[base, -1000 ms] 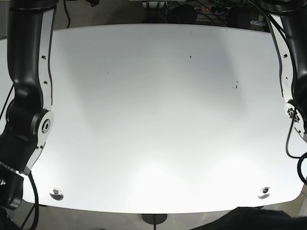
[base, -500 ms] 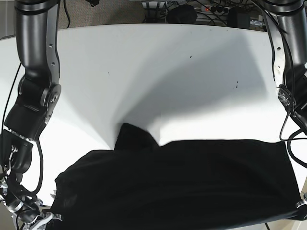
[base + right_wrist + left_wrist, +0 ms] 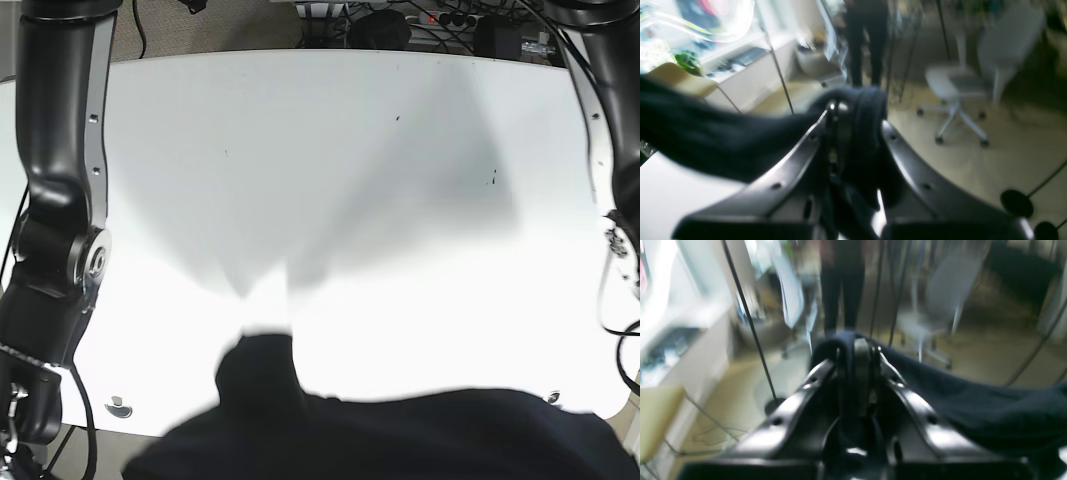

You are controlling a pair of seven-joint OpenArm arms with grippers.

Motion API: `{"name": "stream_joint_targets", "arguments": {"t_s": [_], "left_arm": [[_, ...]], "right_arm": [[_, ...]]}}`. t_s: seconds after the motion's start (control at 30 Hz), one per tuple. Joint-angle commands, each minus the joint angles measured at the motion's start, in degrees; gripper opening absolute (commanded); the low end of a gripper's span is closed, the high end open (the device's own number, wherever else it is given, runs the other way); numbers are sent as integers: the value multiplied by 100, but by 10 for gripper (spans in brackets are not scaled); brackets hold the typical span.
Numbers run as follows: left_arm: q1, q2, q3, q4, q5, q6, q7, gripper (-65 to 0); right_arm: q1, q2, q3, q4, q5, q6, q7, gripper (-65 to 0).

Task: Fold the T-shirt properly
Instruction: 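Lift the black shirt with both grippers and swing it flat, then drag the held shirt edge away from the hem with both grippers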

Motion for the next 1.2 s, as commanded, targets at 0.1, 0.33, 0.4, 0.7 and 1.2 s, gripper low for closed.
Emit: {"name": "stream_joint_targets", "arguments": {"t_s": [0.1, 0.33, 0.4, 0.7, 1.2], "left_arm": [[-6, -29, -30, -16, 80, -16, 313, -650], [1854, -117, -1261, 1321, 71, -323, 603, -650], [2689, 59, -1515, 1760, 71, -332, 603, -650], [6100, 1087, -2606, 3475, 71, -710, 594, -650], [7120, 1694, -2667, 4828, 89, -710, 999, -650]], "right_arm": [[74, 120, 177, 572, -34, -26, -440, -629], [-2118, 94, 1038, 2453, -25, -26, -985, -629], [-3041, 85, 1249, 2919, -16, 1, -985, -629], [-6531, -126, 2049, 3948, 1100, -34, -950, -629], [-7701, -293, 2163, 4440, 1065, -34, -958, -629]]}}
